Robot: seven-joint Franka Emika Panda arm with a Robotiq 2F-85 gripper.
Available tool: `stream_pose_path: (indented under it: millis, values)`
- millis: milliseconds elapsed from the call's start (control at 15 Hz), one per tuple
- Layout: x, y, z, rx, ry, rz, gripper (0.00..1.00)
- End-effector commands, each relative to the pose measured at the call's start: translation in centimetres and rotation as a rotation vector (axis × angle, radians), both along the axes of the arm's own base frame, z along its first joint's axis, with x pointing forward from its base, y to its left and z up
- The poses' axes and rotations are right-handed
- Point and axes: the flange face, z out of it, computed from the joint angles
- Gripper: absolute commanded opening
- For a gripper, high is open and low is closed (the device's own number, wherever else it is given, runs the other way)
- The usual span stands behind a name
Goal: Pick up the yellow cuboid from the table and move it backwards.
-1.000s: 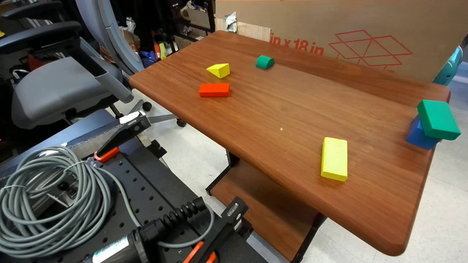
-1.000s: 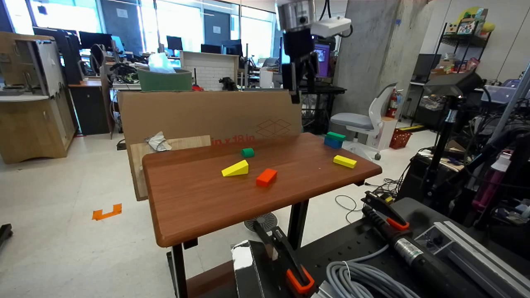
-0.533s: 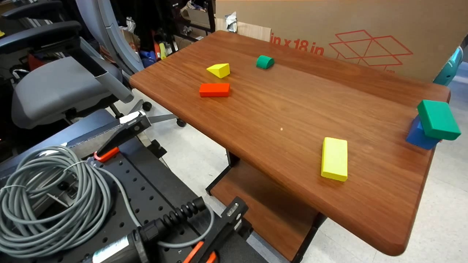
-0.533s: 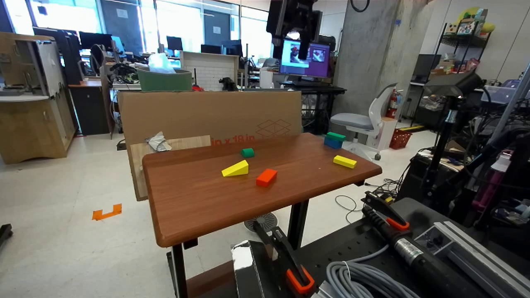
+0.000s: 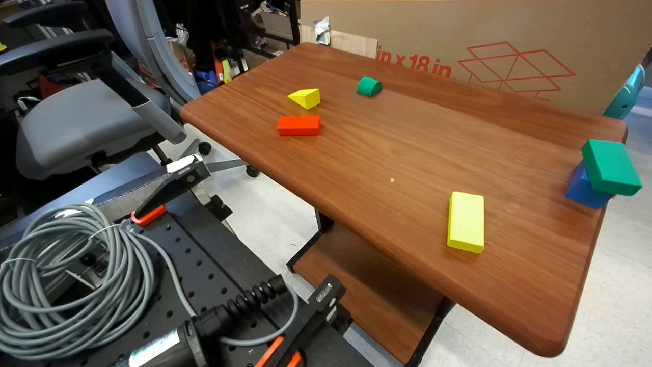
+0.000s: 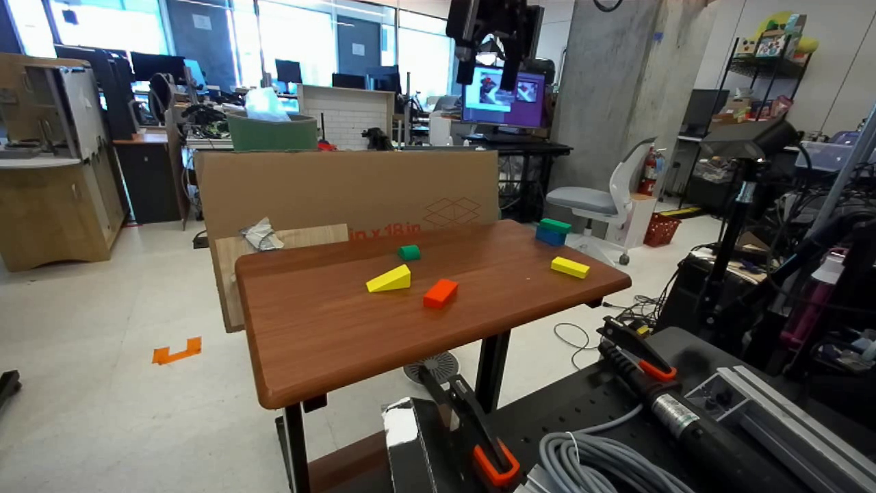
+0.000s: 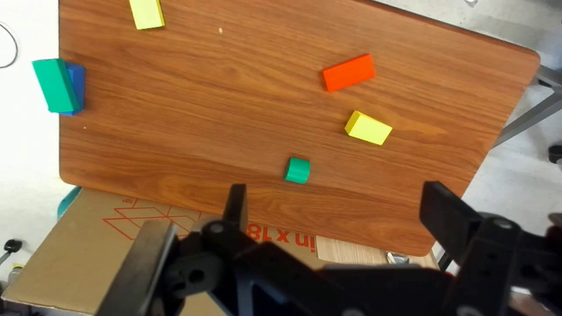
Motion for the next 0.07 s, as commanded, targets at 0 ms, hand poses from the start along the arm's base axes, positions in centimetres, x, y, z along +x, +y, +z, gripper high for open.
stream_pose_path:
  millis: [0]
  values:
    - [0.01,0.01,0.03,0.000,0.001,0.000,1.00]
